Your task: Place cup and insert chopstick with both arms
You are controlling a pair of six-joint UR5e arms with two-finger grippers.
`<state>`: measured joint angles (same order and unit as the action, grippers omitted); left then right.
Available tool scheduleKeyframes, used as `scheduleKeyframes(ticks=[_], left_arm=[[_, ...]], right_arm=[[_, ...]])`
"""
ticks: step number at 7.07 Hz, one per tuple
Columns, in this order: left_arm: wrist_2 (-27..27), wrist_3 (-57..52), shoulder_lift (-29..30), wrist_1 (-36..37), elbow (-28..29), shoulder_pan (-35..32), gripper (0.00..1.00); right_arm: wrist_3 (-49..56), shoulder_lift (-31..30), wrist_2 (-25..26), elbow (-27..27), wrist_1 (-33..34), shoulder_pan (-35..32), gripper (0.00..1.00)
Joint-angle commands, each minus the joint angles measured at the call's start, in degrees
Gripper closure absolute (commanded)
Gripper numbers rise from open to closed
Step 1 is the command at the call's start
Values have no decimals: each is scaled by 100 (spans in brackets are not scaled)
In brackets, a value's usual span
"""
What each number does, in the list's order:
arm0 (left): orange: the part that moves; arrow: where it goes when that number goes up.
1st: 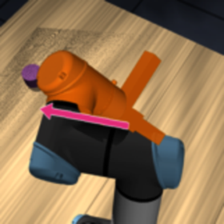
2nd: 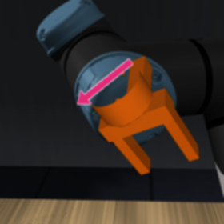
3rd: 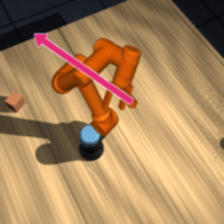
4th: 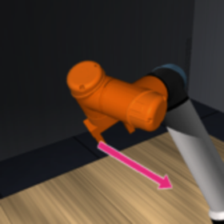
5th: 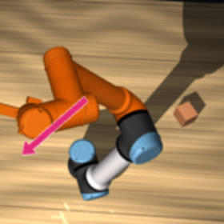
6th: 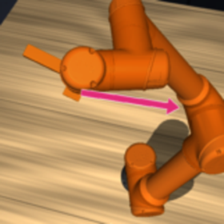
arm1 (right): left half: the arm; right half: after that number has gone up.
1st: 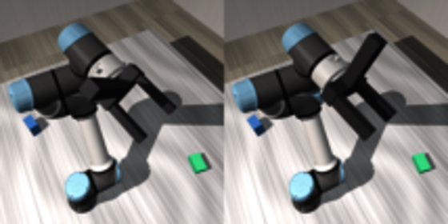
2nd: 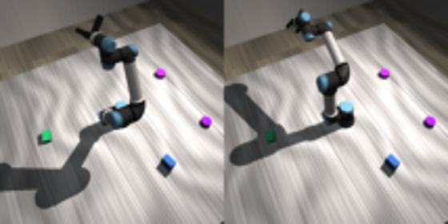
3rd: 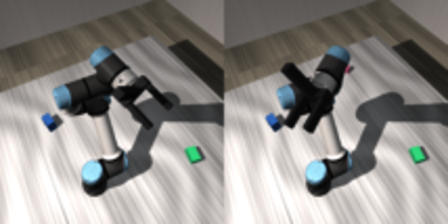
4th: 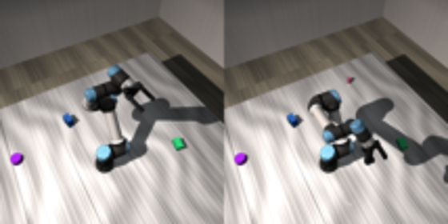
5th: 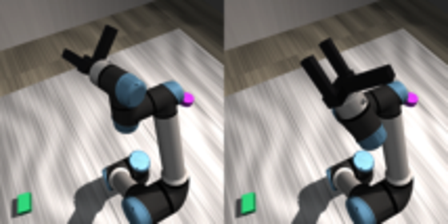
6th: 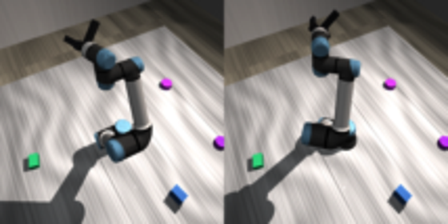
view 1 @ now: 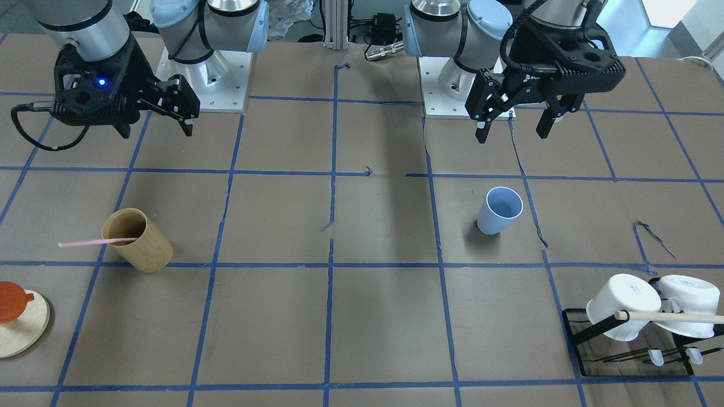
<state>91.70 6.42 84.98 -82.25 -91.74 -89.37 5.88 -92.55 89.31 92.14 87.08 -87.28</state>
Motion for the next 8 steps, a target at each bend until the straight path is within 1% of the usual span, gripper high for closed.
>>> scheduleKeyframes(ticks=[1,4,6,7,8], left_arm=[[-11,-9,36,16,7,-1,0],[-29,0,20,60,76,87,0],[-37,-9,-25,-211,279,34,0],[-368,-9,-34,-212,314,43,0],[-346,-35,-8,-212,349,43,0]], right_arm=[[-34,0,-28,-3,2,0,0],[-34,0,-19,14,2,-9,0],[-34,0,-46,32,2,-9,0],[-34,-9,-46,40,2,-17,0],[-34,-9,-46,32,-7,-17,0]])
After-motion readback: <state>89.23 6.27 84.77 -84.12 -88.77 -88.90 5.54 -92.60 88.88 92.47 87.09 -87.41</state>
